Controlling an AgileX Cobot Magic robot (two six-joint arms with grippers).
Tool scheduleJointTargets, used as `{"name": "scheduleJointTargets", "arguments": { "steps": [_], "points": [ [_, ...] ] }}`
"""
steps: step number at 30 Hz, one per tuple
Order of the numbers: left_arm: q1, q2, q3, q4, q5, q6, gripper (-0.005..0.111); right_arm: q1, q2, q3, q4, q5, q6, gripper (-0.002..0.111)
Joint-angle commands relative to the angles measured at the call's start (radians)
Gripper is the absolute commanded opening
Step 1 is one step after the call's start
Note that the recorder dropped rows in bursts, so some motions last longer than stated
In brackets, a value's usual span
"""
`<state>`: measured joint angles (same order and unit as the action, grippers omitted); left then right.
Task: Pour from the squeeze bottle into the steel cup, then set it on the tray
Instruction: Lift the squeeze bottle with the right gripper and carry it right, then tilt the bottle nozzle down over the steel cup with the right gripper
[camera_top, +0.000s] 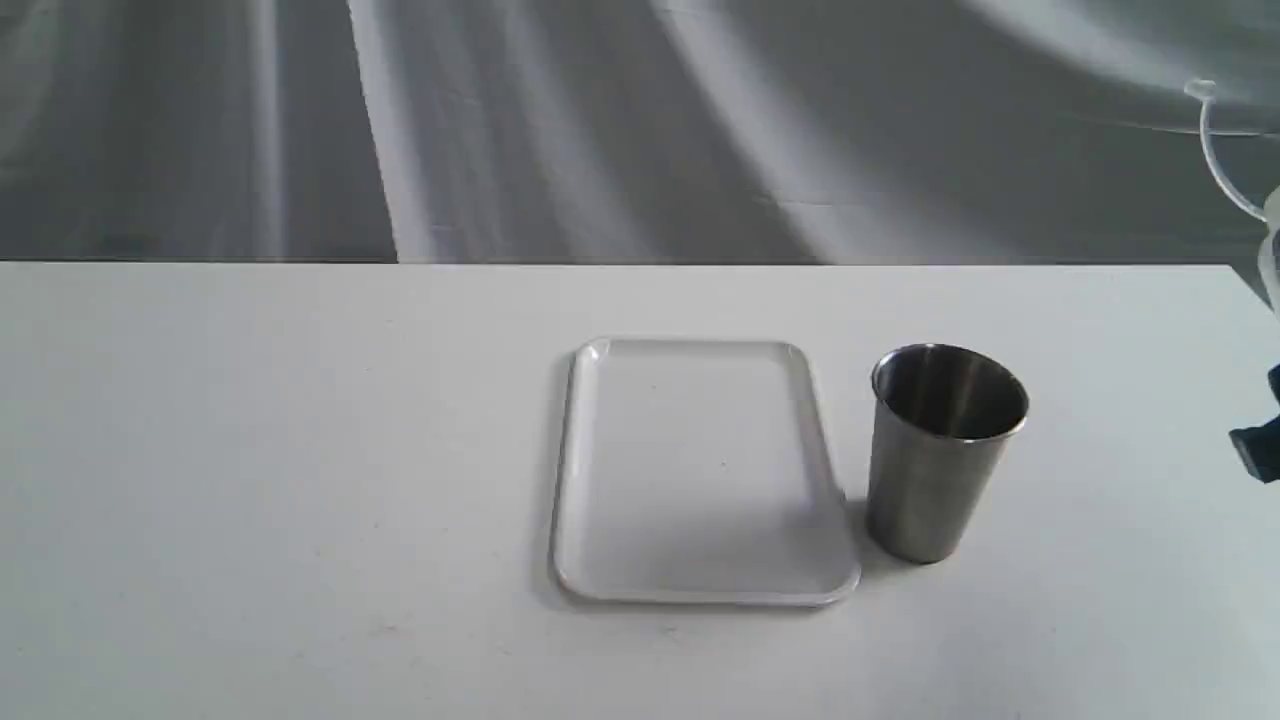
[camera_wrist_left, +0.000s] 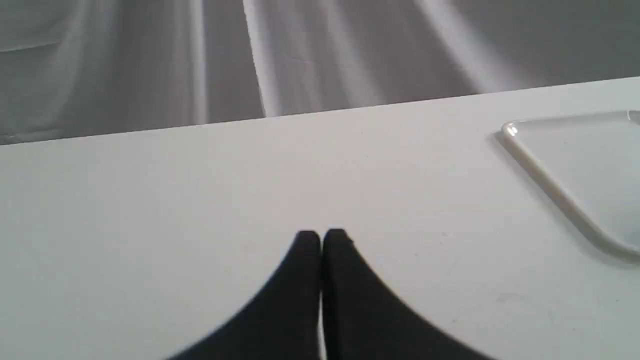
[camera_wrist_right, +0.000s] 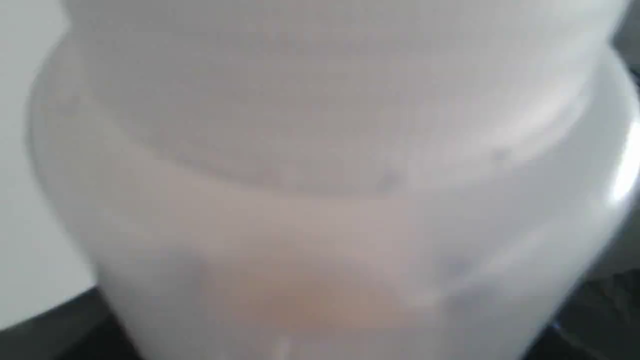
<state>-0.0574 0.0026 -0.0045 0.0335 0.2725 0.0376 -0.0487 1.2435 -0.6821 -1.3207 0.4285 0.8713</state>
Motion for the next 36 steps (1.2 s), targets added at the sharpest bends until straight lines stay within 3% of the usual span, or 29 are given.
{"name": "scheduleJointTargets", "arguments": {
  "steps": [1,14,36],
  "points": [
    [-0.006,-0.003,0.004,-0.001,-0.007,-0.005,0.0,0.062,0.028,-0.006,-0.184,0.085,0.087,0.016],
    [-0.006,-0.003,0.004,-0.001,-0.007,-0.005,0.0,0.197,0.186,-0.09,-0.336,0.3,0.102,0.016],
    [-0.006,-0.003,0.004,-0.001,-0.007,-0.002,0.0,0.214,0.296,-0.111,-0.422,0.426,-0.004,0.016]
  ]
}}
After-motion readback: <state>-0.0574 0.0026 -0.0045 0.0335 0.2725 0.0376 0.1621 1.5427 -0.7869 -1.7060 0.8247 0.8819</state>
